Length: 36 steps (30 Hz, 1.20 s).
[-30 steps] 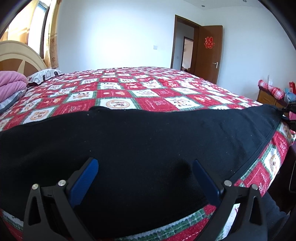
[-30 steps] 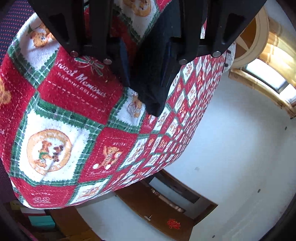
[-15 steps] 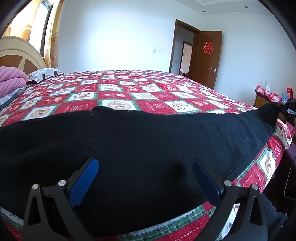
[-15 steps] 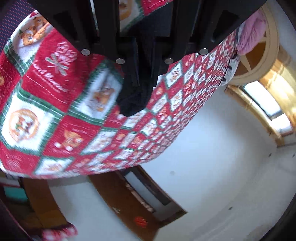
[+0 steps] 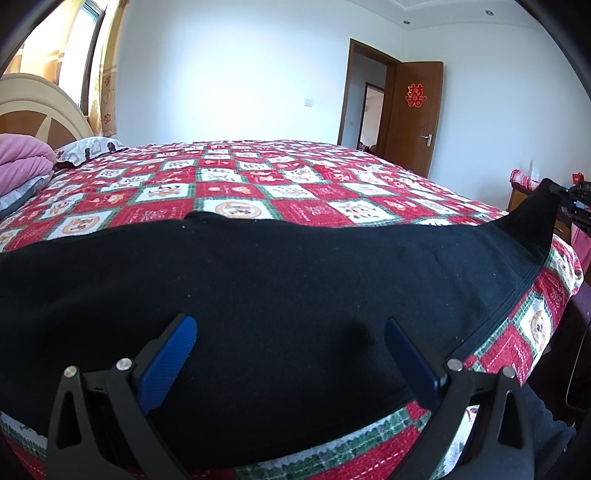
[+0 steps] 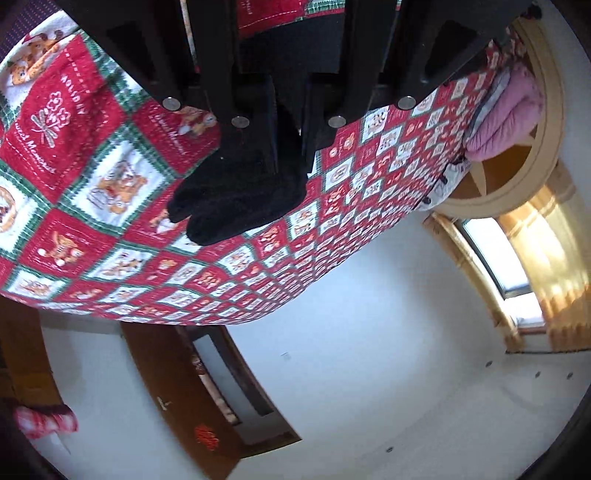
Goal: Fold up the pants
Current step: 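Lift the gripped pants end with the right tool and carry it over the pants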
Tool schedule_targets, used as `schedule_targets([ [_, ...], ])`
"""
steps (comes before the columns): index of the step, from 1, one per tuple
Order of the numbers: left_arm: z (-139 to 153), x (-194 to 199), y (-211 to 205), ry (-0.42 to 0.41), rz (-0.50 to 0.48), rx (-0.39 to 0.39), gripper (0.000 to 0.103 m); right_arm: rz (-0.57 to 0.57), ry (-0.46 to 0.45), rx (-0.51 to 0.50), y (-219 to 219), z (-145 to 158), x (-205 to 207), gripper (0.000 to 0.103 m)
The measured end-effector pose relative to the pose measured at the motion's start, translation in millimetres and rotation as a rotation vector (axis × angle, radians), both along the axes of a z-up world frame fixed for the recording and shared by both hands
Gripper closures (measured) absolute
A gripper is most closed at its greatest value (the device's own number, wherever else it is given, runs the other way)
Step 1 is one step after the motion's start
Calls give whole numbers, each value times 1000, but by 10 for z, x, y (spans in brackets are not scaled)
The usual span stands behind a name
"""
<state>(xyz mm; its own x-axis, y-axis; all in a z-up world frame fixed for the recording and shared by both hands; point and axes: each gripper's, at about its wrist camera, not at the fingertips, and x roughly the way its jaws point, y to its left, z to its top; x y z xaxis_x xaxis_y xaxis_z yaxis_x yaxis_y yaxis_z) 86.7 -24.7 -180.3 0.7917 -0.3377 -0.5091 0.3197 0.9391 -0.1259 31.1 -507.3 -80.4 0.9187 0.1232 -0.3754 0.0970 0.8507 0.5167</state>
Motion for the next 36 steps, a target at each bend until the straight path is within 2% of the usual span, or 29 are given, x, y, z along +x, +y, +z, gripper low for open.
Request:
schedule_targets([
  [14,30,-14,47,-7,16,-21,0,106,-35,-53,365,187,48,93],
  [20,31,9,185,-1,58,-72,0,169,-49,-95,636,245,121,93],
  [24,26,17,178,-1,60,-69,0,210,-38,-113,800,228,205,93],
  [30,21,21,162,-1,61,-66,0,277,-1,-213,1137,156,313,93],
  [36,21,19,165,-2,61,-64,0,344,29,-241,1426,9,423,93],
])
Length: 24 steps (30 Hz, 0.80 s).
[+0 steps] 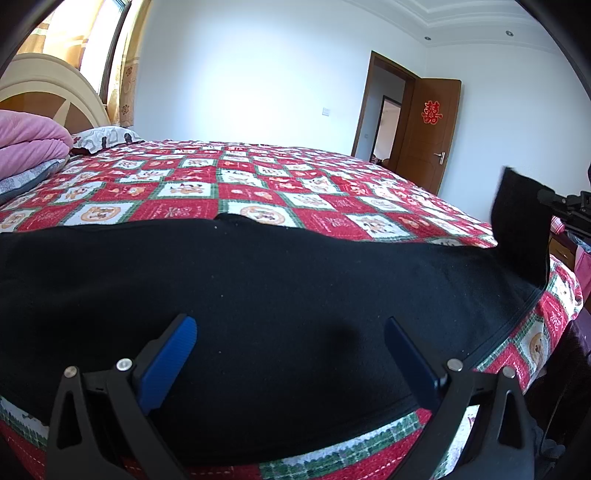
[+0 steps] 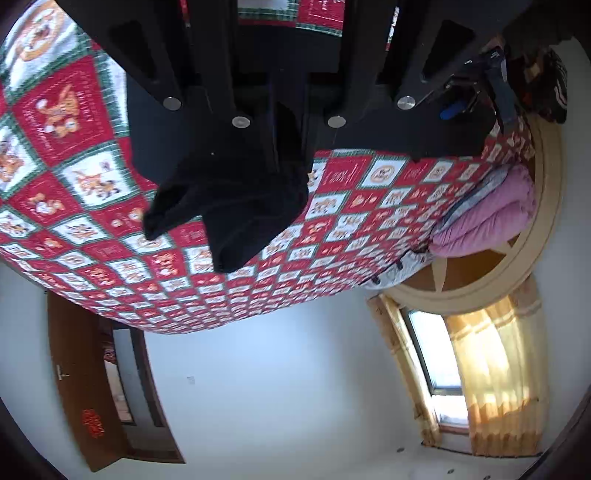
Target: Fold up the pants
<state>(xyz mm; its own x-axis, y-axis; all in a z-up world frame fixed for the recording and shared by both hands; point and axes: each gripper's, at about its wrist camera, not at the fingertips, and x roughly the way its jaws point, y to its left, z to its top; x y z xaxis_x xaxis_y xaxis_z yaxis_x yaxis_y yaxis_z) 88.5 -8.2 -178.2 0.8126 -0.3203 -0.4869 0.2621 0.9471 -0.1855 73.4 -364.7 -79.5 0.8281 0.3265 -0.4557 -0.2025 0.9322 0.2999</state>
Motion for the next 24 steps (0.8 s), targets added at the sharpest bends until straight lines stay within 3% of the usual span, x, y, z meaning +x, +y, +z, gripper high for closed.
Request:
schedule_targets([
  [24,-2,-4,1,0,0,-2,0,197,57,-130,1094,-386,203,93],
])
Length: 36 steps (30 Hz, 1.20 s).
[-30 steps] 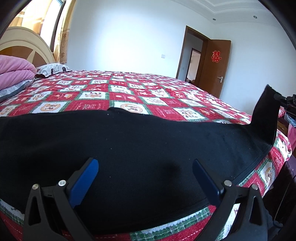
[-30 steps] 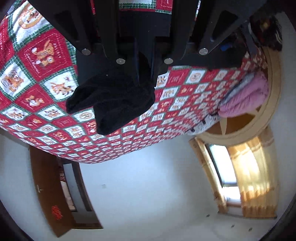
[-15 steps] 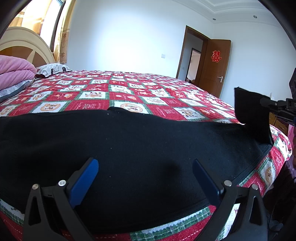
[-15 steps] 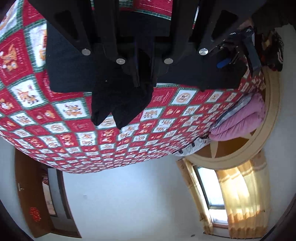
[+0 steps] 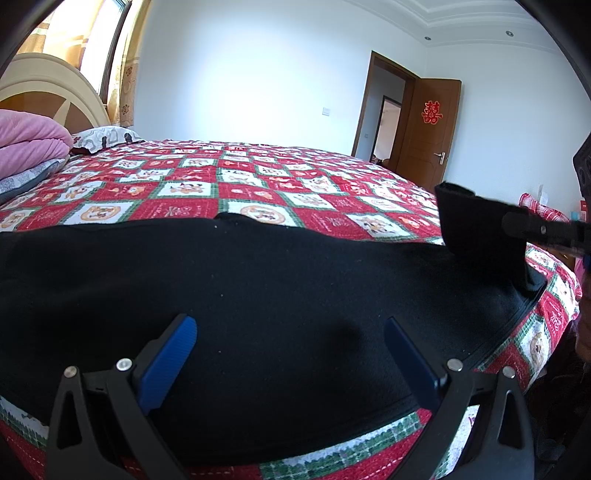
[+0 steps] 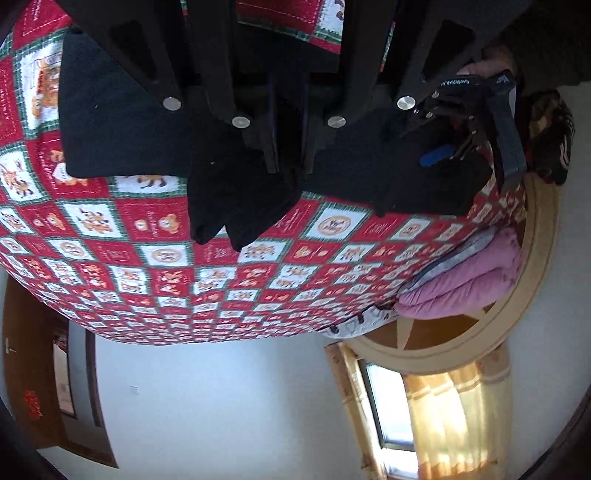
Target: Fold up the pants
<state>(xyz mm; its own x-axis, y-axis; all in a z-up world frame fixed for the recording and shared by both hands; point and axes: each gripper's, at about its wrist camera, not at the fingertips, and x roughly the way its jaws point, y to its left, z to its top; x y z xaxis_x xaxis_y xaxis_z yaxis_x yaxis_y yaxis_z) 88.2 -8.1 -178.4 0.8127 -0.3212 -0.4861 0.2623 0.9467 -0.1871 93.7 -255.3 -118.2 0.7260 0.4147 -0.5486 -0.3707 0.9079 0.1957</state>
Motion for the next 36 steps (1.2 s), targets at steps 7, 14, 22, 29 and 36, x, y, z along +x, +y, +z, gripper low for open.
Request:
schedule_targets([
  [7,-2,-9,6,-1,-1,-3,0,71,-9,-74,317,-142,-74,93],
  [14,-13,-10,17,-4,0,-18,0,109,-10,-153,591,-317,-69,93],
  [22,-2,-23,94,-12,32,-43,0,121,18,-168,727,-458,14,93],
  [29,-4,-8,228,-13,74,-93,0,139,37,-280,890,-652,12,92],
  [36,-17,8,245,-17,70,-97,0,162,6,-358,995,-745,-43,88],
])
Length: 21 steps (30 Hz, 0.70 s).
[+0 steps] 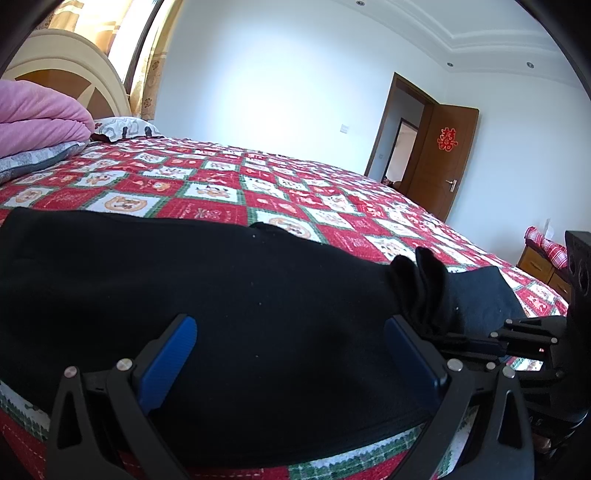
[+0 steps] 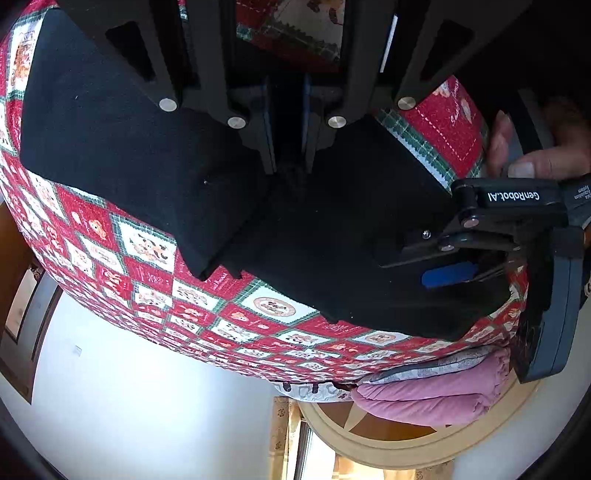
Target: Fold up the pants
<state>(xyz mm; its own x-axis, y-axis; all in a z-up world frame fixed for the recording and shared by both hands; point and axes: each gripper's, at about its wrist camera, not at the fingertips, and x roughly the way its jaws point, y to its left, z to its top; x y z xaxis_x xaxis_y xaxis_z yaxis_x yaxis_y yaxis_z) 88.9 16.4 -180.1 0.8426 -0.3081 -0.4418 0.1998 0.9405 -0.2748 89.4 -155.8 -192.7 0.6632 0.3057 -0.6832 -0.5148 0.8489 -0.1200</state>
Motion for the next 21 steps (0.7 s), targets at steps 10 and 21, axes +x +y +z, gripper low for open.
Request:
schedule_targets([
  [10,31,-27,129,-16,60,-25,0,57,-63,-35,52,74,-107,80],
  [21,13,1,291,-12,133,-75,0,-173,27,293,-490,325,449,59],
])
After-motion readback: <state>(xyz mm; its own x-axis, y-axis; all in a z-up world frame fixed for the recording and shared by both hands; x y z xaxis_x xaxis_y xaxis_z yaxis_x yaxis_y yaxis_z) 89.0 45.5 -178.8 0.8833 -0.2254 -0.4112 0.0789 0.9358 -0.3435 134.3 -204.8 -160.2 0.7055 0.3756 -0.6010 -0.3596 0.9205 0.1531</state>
